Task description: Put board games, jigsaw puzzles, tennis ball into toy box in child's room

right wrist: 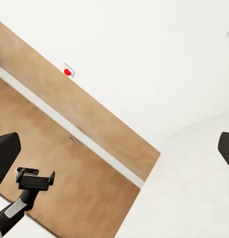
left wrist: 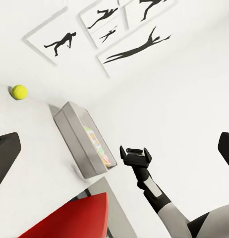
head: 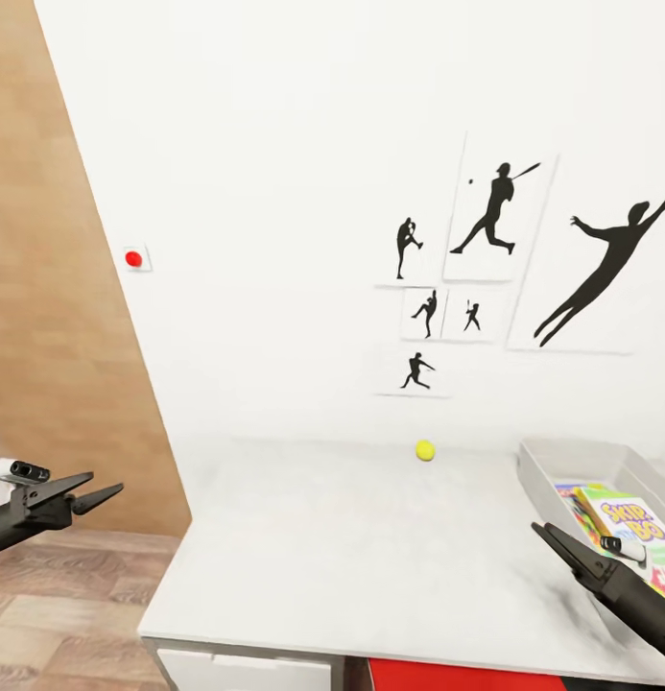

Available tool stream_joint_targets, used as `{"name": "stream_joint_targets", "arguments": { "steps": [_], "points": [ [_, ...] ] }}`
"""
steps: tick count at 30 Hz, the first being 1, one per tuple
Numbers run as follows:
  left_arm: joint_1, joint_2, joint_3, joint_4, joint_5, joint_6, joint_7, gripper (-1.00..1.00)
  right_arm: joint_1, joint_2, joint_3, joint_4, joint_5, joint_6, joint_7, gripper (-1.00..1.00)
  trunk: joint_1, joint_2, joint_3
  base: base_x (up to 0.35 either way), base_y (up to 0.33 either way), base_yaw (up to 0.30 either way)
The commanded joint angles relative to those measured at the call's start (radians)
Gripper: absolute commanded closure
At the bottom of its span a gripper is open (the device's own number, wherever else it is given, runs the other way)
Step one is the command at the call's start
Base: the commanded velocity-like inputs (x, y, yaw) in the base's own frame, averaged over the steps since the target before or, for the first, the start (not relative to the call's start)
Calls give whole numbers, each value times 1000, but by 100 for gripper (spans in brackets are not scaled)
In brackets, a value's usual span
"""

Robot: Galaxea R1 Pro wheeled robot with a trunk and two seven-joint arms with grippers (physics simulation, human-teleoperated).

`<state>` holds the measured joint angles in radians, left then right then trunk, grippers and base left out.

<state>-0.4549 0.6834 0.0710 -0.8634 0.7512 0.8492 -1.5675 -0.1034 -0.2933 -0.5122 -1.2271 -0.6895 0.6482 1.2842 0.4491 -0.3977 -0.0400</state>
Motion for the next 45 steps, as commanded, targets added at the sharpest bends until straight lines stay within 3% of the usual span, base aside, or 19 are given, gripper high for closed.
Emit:
{"name": "stream_joint_targets", "arguments": {
  "steps": [1, 21, 45],
  "points": [
    [-1, 0, -1, 0, 1, 10, -3, -100, -1, 0, 0, 0, -4, 9, 1, -100, 1, -2, -2, 103, -9, -51],
    [-1, 0, 2, 0, 0, 14, -3, -100, -1, 2, 0, 0, -2, 6, 3, -100, 1, -2, -1, 132, 4, -6],
    [-1, 0, 2, 0, 0, 11, -3, -100, -1, 0, -1, 0, 0, 31, -2, -100, 1, -2, -1, 10, 3, 0]
  ]
}}
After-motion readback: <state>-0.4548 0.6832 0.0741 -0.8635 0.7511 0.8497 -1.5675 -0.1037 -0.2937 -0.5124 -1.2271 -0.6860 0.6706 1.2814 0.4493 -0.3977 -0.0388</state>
